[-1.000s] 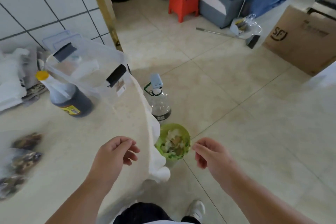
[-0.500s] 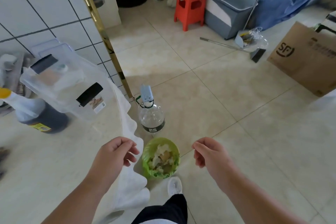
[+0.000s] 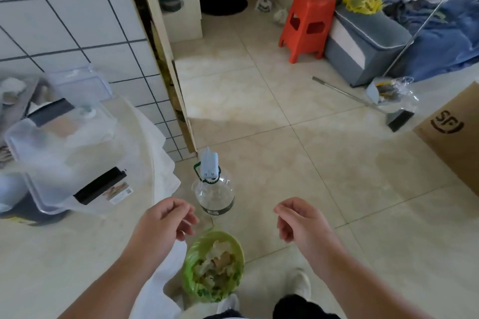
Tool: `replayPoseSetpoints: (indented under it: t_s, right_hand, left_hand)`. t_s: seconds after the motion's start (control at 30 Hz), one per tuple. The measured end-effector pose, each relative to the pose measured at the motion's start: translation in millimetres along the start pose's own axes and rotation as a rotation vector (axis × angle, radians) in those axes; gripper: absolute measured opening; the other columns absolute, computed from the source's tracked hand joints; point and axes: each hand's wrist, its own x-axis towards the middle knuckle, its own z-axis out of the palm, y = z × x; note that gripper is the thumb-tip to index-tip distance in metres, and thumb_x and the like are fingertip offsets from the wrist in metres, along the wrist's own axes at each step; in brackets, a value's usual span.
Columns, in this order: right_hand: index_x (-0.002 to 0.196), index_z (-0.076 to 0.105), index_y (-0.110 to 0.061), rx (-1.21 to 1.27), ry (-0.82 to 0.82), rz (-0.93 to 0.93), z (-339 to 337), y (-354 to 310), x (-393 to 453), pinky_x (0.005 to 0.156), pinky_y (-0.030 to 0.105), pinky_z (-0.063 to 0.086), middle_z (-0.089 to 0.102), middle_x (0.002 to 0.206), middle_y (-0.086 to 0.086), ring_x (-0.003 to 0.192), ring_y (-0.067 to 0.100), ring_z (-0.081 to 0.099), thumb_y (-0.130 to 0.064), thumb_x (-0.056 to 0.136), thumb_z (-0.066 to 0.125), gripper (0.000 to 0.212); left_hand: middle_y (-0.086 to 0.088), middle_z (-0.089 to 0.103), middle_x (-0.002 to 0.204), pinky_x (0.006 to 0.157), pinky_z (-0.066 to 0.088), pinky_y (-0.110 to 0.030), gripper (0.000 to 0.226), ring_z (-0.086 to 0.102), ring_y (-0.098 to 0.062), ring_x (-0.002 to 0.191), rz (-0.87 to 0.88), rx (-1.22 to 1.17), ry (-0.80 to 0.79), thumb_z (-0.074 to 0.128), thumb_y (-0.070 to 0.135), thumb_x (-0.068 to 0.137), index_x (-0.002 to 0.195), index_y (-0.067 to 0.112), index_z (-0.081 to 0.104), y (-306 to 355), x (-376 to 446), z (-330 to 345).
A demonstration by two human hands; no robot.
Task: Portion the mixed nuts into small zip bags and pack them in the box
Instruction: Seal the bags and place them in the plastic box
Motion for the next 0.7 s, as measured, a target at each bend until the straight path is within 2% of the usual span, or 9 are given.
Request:
replayPoseSetpoints:
  t_s: [0.1, 0.2, 0.3, 0.4, 0.47, 0.57, 0.7]
  right_hand:
    - [0.073, 0.066, -0.017, -0.068, -0.099, -0.028, -4.6, -17.8, 40.0, 0.054, 0.031, 0.044, 0.062, 0.06, 0.005, 0.055, 0.019, 0.054, -0.022, 0.088, 0.062, 0.016]
    - [0.076, 0.066, -0.021, -0.193, -0.241, -0.102, -15.0, -38.6, 79.2, 0.06, 0.038, 0.045, 0.064, 0.06, 0.002, 0.056, 0.019, 0.057, -0.046, 0.073, 0.06, 0.026]
    - [0.077, 0.066, -0.023, -0.282, -0.36, -0.165, -26.1, -63.0, 114.6, 0.061, 0.038, 0.048, 0.065, 0.061, -0.001, 0.056, 0.015, 0.058, -0.052, 0.068, 0.058, 0.031]
    - [0.075, 0.067, -0.024, -0.289, -0.445, -0.206, -32.0, -89.8, 144.5, 0.058, 0.032, 0.049, 0.064, 0.06, -0.003, 0.054, 0.014, 0.057, -0.045, 0.072, 0.06, 0.022]
    - [0.074, 0.067, -0.021, -0.279, -0.508, -0.222, -32.6, -102.8, 161.3, 0.056, 0.029, 0.049, 0.064, 0.061, -0.004, 0.054, 0.014, 0.057, -0.033, 0.082, 0.063, 0.015]
    - [0.073, 0.066, -0.015, -0.283, -0.603, -0.235, -22.5, -112.8, 175.7, 0.052, 0.025, 0.048, 0.063, 0.06, -0.002, 0.053, 0.014, 0.056, -0.018, 0.092, 0.062, 0.02]
    - [0.076, 0.061, -0.004, -0.318, -0.727, -0.209, 7.1, -115.4, 181.6, 0.05, 0.023, 0.045, 0.061, 0.06, 0.0, 0.053, 0.016, 0.053, -0.016, 0.093, 0.061, 0.021]
  left_hand:
    - [-0.008, 0.079, 0.085, 0.065, 0.054, -0.035, 0.037, 0.073, -0.024, 0.069, -0.045, -0.048, 0.098, 0.052, 0.014, 0.105, 0.08, 0.024, 0.076, 10.5, 9.5, 8.7]
    - [-0.01, 0.079, 0.085, 0.066, 0.053, -0.039, 0.032, 0.071, -0.025, 0.069, -0.104, -0.167, 0.26, 0.052, 0.012, 0.105, 0.085, 0.014, 0.076, 20.1, 14.7, 22.7]
    - [-0.013, 0.078, 0.082, 0.066, 0.05, -0.039, 0.024, 0.069, -0.023, 0.063, -0.162, -0.292, 0.431, 0.054, 0.008, 0.104, 0.09, 0.004, 0.074, 31.0, 12.7, 44.7]
    - [-0.017, 0.077, 0.081, 0.061, 0.049, -0.035, 0.023, 0.066, -0.022, 0.06, -0.204, -0.391, 0.553, 0.055, 0.006, 0.103, 0.088, 0.002, 0.072, 39.1, 5.8, 67.9]
    - [-0.015, 0.077, 0.079, 0.061, 0.049, -0.034, 0.022, 0.066, -0.023, 0.062, -0.229, -0.432, 0.61, 0.056, 0.007, 0.102, 0.088, 0.002, 0.072, 41.2, 1.7, 80.8]
    - [-0.013, 0.076, 0.077, 0.06, 0.049, -0.034, 0.018, 0.064, -0.024, 0.062, -0.265, -0.491, 0.692, 0.058, 0.006, 0.1, 0.09, 0.0, 0.071, 42.4, -2.4, 89.2]
    - [-0.015, 0.077, 0.08, 0.058, 0.052, -0.032, 0.017, 0.066, -0.022, 0.061, -0.3, -0.543, 0.799, 0.06, 0.007, 0.1, 0.09, 0.001, 0.072, 41.3, -8.1, 83.0]
